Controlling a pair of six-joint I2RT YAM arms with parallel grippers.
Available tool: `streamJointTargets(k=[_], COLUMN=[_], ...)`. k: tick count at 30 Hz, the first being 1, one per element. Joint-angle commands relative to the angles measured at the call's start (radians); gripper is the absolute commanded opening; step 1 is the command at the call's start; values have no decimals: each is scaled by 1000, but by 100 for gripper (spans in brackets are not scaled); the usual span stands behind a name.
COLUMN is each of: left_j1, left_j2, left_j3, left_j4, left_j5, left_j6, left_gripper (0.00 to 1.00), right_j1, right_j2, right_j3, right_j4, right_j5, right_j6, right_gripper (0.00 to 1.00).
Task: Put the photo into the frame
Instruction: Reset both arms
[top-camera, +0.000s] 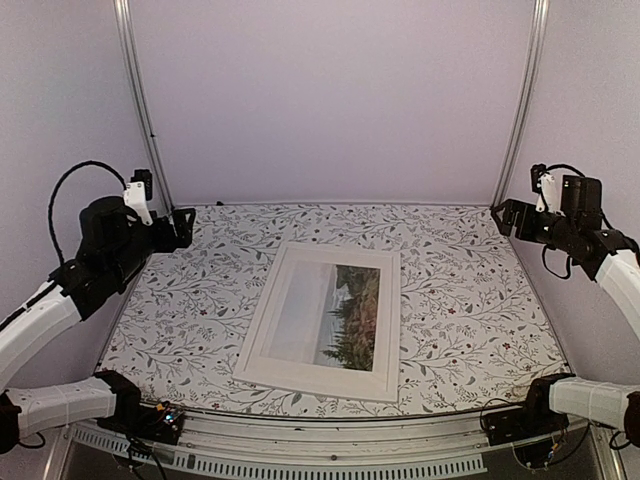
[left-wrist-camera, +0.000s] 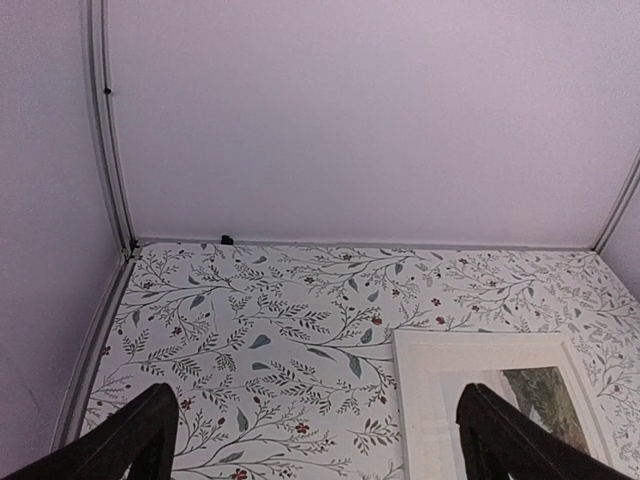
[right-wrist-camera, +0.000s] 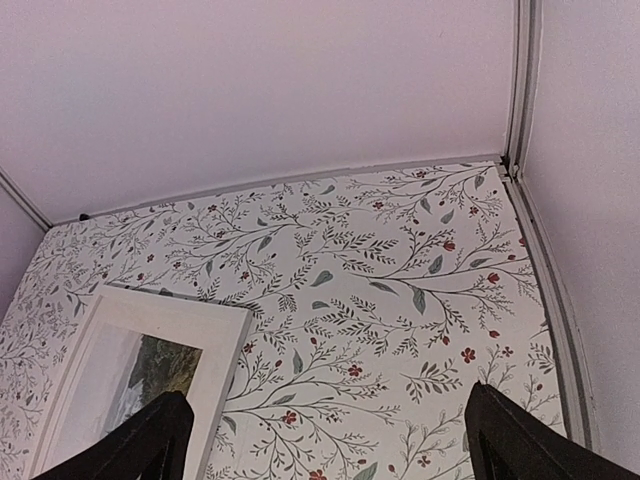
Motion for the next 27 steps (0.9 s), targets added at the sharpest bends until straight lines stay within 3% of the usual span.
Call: streamJointTargets(k=[1,27], left_j1=[5,5], left_j2=[-51,-37], left_j3=[-41,-40], left_j4=[49,28], left_j5=[0,-9], left_j6=[12,4], left_gripper=[100,100], right_j1=[5,5], right_j2=[-18,-20], right_j3=[-20,-34], right_j4=[49,46], right_j5=[2,4], right_j6=[-23,-24], right_gripper=[99,99])
